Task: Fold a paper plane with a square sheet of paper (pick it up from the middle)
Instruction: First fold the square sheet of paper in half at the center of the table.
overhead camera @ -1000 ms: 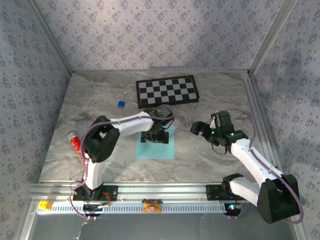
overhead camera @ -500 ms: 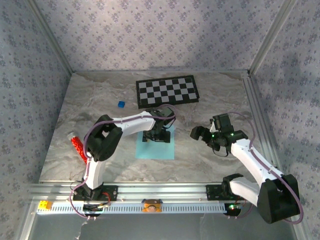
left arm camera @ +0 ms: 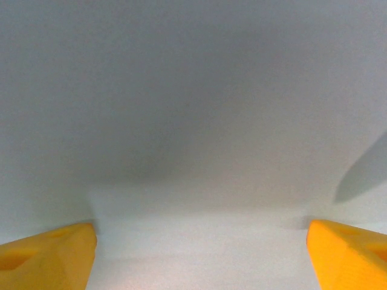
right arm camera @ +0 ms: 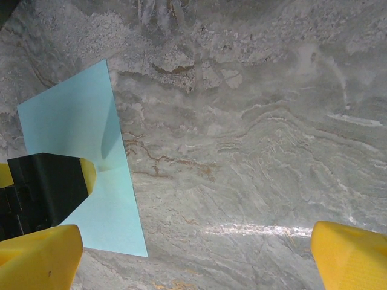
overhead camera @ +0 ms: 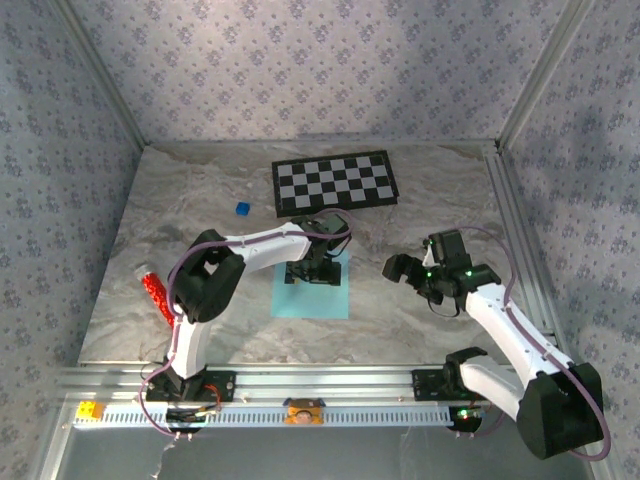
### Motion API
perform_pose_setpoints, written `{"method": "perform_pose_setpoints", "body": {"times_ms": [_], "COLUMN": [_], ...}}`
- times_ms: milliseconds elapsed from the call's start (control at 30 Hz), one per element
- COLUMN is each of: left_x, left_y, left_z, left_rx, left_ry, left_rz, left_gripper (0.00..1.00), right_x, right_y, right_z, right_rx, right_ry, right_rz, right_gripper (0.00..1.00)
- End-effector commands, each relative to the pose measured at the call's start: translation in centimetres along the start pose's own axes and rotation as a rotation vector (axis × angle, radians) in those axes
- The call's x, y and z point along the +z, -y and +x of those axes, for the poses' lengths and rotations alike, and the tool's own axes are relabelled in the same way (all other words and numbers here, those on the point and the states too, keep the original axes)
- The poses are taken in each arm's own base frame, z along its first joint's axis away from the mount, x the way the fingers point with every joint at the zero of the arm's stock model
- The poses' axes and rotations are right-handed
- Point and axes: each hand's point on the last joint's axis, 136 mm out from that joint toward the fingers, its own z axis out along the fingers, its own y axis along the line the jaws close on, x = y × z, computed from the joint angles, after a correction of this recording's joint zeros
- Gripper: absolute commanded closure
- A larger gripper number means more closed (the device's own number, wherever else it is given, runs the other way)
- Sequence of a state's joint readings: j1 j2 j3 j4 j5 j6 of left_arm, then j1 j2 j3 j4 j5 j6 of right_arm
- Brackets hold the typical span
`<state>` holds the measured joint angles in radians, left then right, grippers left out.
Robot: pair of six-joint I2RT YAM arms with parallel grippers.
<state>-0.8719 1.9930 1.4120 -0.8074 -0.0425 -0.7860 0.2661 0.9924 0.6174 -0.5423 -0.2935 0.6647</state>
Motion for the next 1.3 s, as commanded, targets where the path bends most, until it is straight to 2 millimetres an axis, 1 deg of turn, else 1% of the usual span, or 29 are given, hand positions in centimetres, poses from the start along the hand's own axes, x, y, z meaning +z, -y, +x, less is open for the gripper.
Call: {"method": "perform_pose_setpoints", "body": {"times_ms": [0, 167, 367, 433, 600, 667, 800, 900, 1067, 1267], "left_x": [-0.8, -0.6, -0.4, -0.8, -2.2, -2.4, -1.8, -1.0, -0.3, -0.3], "left_y": [0.4, 0.5, 0.4, 0.2, -1.0, -1.1, -1.0, 0.0, -0.9, -1.1], "left_z": [-0.3, -0.5, -1.0, -1.2, -1.6, -1.6, -1.0, -0.5, -0.2, -0.2], "left_rx": [0.012, 0.009, 0.001, -0.001, -0.007, -0.009, -0.009, 0.0, -0.032, -0.027], "left_ry": [0.022, 0.021, 0.023, 0.033, 0.065, 0.068, 0.042, 0.007, 0.008, 0.009], "left_rz": [0.016, 0.008, -0.021, -0.033, -0.075, -0.071, -0.053, 0.001, -0.041, -0.053], "left_gripper": [0.11, 0.1, 0.1, 0.1, 0.1, 0.1, 0.1, 0.09, 0.09, 0.09], "right_x": [0.1, 0.8, 1.6, 1.9, 2.3, 2.4, 2.6, 2.9, 3.4, 3.8], "right_y": [-0.4, -0.7, -1.6, -1.9, -2.2, -2.4, -3.0, -2.8, -2.9, -3.0], "right_z": [0.3, 0.0, -1.1, -1.2, -1.5, -1.6, -1.7, -1.7, -1.6, -1.4], "right_rx": [0.011, 0.007, -0.018, -0.024, -0.031, -0.033, -0.038, -0.034, -0.038, -0.04], "right_ry": [-0.007, -0.009, -0.034, -0.049, -0.05, -0.047, -0.046, -0.044, -0.054, -0.066], "right_rz": [-0.027, -0.031, -0.032, -0.034, -0.039, -0.049, -0.061, -0.052, -0.05, -0.043], "right_gripper": [0.01, 0.01, 0.01, 0.03, 0.03, 0.03, 0.03, 0.03, 0.03, 0.03]}}
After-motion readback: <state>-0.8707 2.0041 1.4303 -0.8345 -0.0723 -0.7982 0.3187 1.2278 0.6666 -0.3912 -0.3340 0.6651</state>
